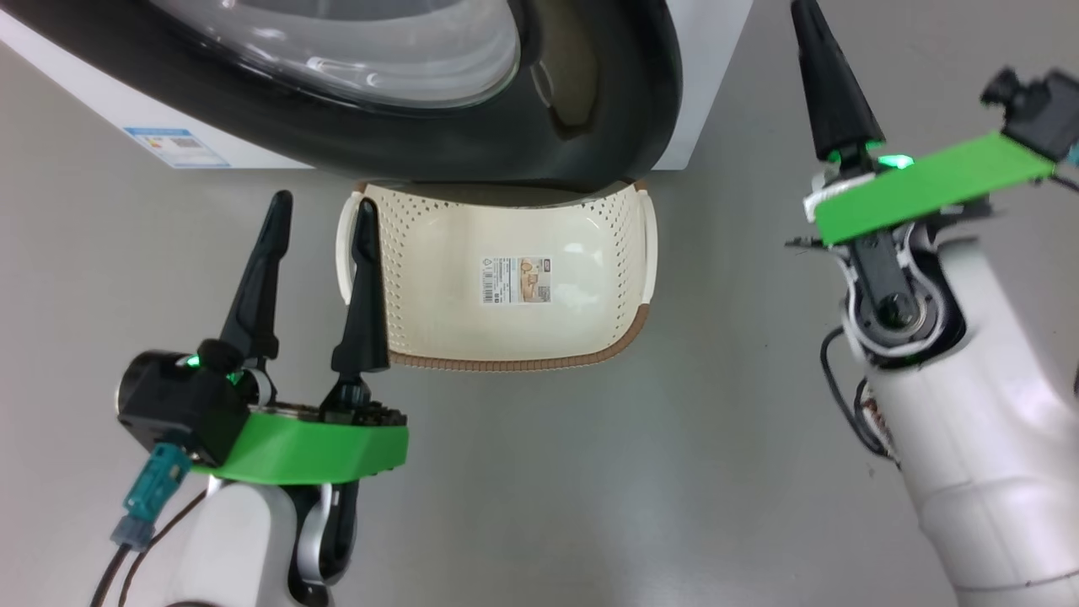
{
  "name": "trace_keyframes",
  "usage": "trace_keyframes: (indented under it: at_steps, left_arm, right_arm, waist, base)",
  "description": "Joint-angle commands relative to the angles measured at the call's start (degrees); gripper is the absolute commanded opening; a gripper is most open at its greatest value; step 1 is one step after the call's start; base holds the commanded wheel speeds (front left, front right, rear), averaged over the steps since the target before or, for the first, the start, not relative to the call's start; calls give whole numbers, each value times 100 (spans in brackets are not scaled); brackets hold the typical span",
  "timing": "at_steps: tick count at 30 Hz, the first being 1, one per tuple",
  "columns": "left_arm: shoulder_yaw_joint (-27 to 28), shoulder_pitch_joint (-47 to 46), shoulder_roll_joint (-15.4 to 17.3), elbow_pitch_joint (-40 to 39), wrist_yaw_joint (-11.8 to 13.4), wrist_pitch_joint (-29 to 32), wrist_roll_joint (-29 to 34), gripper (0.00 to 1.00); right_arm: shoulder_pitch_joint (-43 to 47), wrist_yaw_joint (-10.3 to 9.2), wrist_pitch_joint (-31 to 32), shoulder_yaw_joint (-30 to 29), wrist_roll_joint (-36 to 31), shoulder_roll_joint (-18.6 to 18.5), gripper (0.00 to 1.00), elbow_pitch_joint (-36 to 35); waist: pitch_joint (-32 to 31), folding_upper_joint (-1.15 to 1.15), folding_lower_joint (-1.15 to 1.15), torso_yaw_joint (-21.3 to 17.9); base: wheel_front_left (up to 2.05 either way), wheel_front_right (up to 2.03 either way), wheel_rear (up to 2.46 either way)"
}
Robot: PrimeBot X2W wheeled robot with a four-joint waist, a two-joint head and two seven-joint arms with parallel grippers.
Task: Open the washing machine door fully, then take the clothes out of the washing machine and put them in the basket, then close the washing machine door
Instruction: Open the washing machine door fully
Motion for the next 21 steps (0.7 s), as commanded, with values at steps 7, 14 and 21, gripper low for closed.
trace_keyframes:
  at_steps: [7,14,21]
  left_arm:
    - [129,-10,136,-184,80,-28,3,100]
    - [47,-46,136,-193,108,-28,-73,100]
    - [17,-4,136,-153,143,-28,-50,100]
  right_arm:
    - [-833,28,1325,130,1733,-32,0,185]
    - [-1533,28,2905,-95,3110,-64,0,980]
    - [-2063,28,4229,9,3736,-193,0,1501]
  waist:
    - [119,0,0,147]
    - [172,0,0,267]
    - [146,0,0,336]
  base:
    - [0,0,0]
    - [0,0,0]
    - [0,0,0]
